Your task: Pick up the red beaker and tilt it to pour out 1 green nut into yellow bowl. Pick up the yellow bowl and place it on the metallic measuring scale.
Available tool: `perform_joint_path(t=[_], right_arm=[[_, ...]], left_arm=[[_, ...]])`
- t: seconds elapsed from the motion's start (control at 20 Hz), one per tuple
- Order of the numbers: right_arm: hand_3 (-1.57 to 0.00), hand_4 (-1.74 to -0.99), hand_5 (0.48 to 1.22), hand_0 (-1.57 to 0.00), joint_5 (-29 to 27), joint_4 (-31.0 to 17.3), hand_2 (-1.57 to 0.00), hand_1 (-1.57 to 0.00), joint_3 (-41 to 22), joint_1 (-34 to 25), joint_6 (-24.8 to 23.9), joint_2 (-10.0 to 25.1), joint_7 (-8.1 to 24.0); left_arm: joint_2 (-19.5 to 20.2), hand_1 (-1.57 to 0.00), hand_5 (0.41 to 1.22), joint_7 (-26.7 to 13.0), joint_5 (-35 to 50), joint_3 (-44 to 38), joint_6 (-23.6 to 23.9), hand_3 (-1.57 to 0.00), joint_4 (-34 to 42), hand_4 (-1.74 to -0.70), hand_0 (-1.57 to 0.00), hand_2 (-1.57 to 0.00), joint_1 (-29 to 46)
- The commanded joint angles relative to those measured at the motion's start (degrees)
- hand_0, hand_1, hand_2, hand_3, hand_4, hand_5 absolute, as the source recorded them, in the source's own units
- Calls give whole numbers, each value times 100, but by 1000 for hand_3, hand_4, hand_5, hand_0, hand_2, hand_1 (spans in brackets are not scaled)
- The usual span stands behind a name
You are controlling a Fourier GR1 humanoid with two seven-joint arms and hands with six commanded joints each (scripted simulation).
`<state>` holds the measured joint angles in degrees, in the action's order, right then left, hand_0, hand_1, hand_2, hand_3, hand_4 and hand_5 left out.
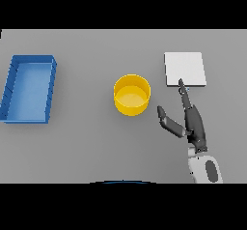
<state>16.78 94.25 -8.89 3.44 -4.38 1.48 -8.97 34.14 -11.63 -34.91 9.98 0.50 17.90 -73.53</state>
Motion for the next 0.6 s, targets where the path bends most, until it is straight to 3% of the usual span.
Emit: perform_joint_path(t=[0.0,0.15,0.3,0.45,0.55], right_arm=[[1,-1053,651,1,-23,-5,1,1,10,-17,12,2,23],[1,-1048,651,1,174,98,1,1,-64,93,-62,45,72],[1,-1046,649,1,284,173,1,1,-99,55,-99,66,180],[1,-1026,648,1,247,186,1,1,-93,94,-45,94,179],[1,-1018,645,1,199,128,1,1,-29,108,-22,161,148]], left_arm=[[20,-1571,1221,14,236,-164,142,-1452,130,-1741,-1571,-1571,290],[-44,-1571,1221,-485,813,-520,430,-1470,635,-1741,-1571,-1571,964],[-96,-1571,1221,-746,1243,-674,655,-1479,1548,-1741,-1571,-1571,1779],[-131,-1571,1221,-1337,1562,-753,814,-1450,2607,-1741,-1571,-1571,2627],[-195,-1571,1221,-1447,1696,-765,989,-1441,3249,-1741,-1571,-1571,3113]])
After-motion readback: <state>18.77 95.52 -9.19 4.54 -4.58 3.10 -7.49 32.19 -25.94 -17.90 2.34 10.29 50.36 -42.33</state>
